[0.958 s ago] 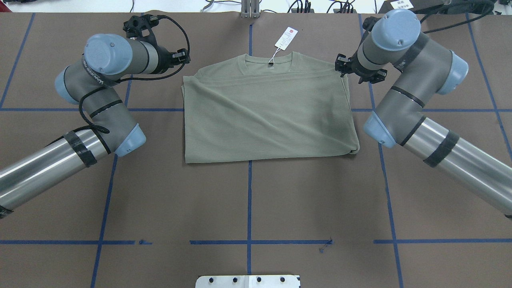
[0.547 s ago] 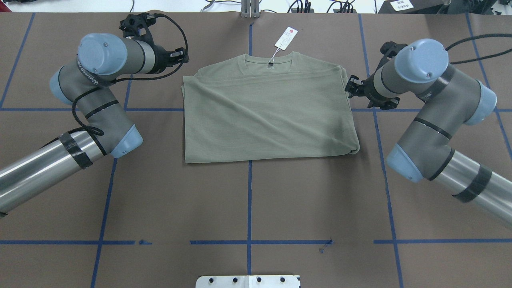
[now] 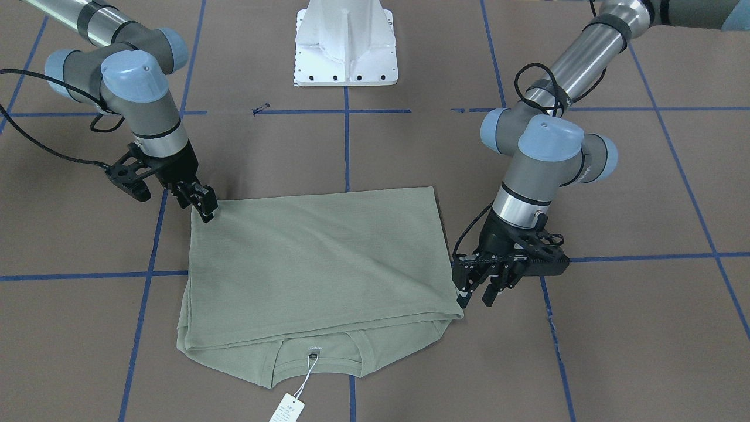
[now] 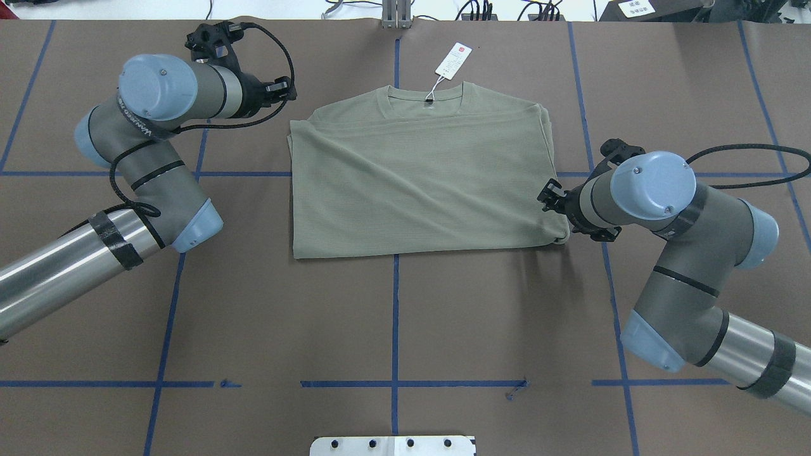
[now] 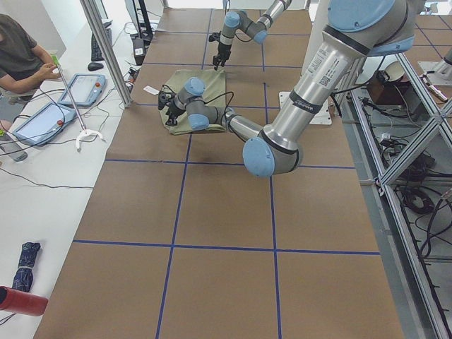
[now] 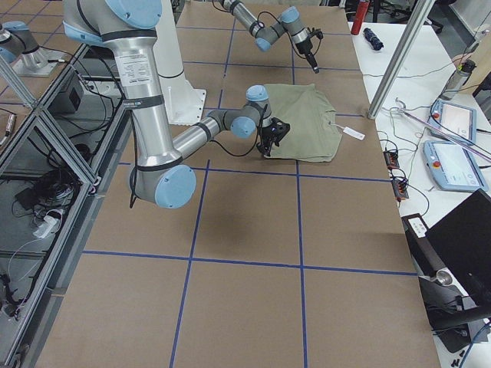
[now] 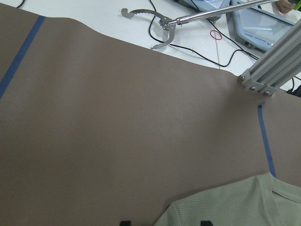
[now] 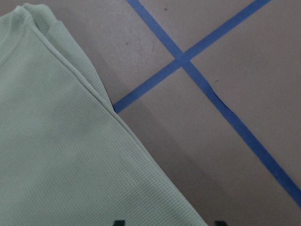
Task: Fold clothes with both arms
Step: 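Move the right gripper down to the folded corner nearest the robot, then grasp the near corner with the right gripper and rotate the shirt toward the robot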
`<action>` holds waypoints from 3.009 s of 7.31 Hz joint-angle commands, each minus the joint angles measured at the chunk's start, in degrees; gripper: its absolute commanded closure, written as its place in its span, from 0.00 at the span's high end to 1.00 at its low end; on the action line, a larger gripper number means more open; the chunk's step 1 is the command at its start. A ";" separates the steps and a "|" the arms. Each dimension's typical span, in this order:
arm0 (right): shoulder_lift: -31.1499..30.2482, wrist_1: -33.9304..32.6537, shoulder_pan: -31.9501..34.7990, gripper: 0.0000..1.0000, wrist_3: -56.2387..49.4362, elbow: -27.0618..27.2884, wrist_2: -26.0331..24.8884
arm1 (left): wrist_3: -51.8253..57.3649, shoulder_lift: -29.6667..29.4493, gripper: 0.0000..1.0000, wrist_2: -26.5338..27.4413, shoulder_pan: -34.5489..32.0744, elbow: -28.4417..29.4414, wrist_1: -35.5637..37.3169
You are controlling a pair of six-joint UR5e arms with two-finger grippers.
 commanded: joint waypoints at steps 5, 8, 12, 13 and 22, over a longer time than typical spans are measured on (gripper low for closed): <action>-1.21 0.00 -1.76 0.25 1.18 0.29 -1.21 | -0.21 -0.03 0.58 0.09 0.13 -0.01 0.28; -3.30 0.00 -1.76 0.00 0.48 2.38 -1.03 | -0.38 -0.12 0.58 0.17 0.22 -0.01 0.37; -11.01 -0.17 -5.78 0.00 1.26 14.30 0.02 | -0.56 -0.03 0.58 0.18 0.48 -1.58 0.45; -16.18 -0.61 -10.51 0.00 3.96 19.83 0.55 | -0.74 1.19 0.58 0.00 0.74 -3.51 0.45; -25.55 -0.96 -30.39 1.00 17.26 33.33 2.57 | -29.02 14.55 0.76 -6.80 18.12 -28.56 3.76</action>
